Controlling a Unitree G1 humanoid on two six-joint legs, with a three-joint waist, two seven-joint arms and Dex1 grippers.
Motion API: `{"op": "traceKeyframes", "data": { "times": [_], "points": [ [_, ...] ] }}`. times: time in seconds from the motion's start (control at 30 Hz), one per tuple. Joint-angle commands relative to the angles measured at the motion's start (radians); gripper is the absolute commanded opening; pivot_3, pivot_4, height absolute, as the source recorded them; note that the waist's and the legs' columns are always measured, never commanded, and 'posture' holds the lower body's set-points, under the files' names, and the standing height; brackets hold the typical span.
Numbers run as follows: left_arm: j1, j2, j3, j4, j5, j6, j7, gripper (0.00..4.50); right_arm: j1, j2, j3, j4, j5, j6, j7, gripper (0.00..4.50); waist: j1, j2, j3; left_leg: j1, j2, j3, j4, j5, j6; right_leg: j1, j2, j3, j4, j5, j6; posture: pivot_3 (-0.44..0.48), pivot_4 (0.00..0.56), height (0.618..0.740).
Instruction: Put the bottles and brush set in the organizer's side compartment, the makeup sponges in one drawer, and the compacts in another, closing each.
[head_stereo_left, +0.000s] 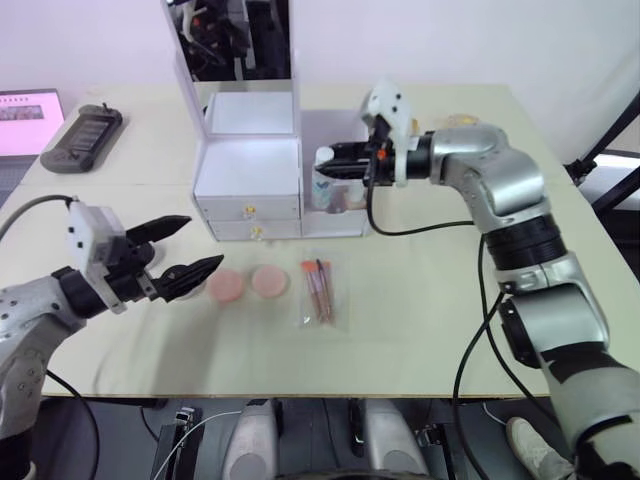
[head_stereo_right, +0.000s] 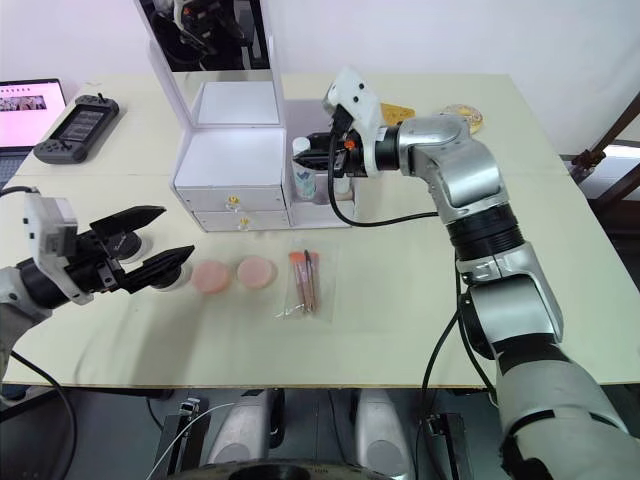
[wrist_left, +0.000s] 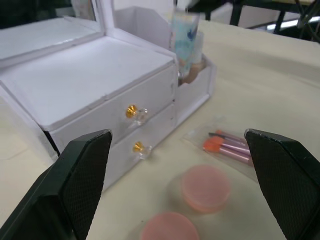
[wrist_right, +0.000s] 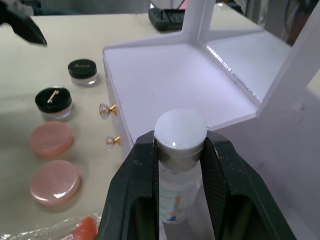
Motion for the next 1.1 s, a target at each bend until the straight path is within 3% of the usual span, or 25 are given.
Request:
{"op": "traceKeyframes", "data": {
  "times": [0.03,0.8,1.07,1.1],
  "points": [
    [0.011,-0.003,0.048,-0.046,-0.029,-0.021,0.015,4.5,-0.052,0.019,-0.016,0.042,-0.036,-0.058,0.021,0.65,-0.001,0.0,0.0,0.0,0.0,0.0,0.0,0.0,0.0,0.0,0.0,0.0,0.0,0.0,0.0,0.0,0.15,0.74],
    [0.01,-0.019,0.01,-0.085,-0.045,-0.027,0.069,4.5,-0.099,0.134,-0.002,0.332,-0.218,-0.242,0.033,0.65,-0.003,0.0,0.0,0.0,0.0,0.0,-0.001,0.0,0.0,0.0,0.001,0.0,0.0,0.0,0.0,0.0,0.15,0.74],
    [0.007,-0.019,0.003,-0.083,-0.044,-0.026,0.069,4.5,-0.116,0.114,-0.045,0.278,-0.192,-0.19,0.065,4.45,-0.002,0.0,0.0,0.0,0.0,0.0,0.0,0.0,0.0,0.0,0.001,0.0,0.0,0.0,0.0,0.0,0.15,0.74],
    [0.002,-0.019,-0.002,-0.079,-0.043,-0.027,0.067,4.5,-0.119,0.107,-0.054,0.253,-0.18,-0.171,0.074,4.45,-0.001,0.0,0.0,0.0,0.0,0.0,0.0,0.0,0.0,0.0,0.001,0.0,0.0,0.0,0.0,0.0,0.15,0.74]
  ]
}}
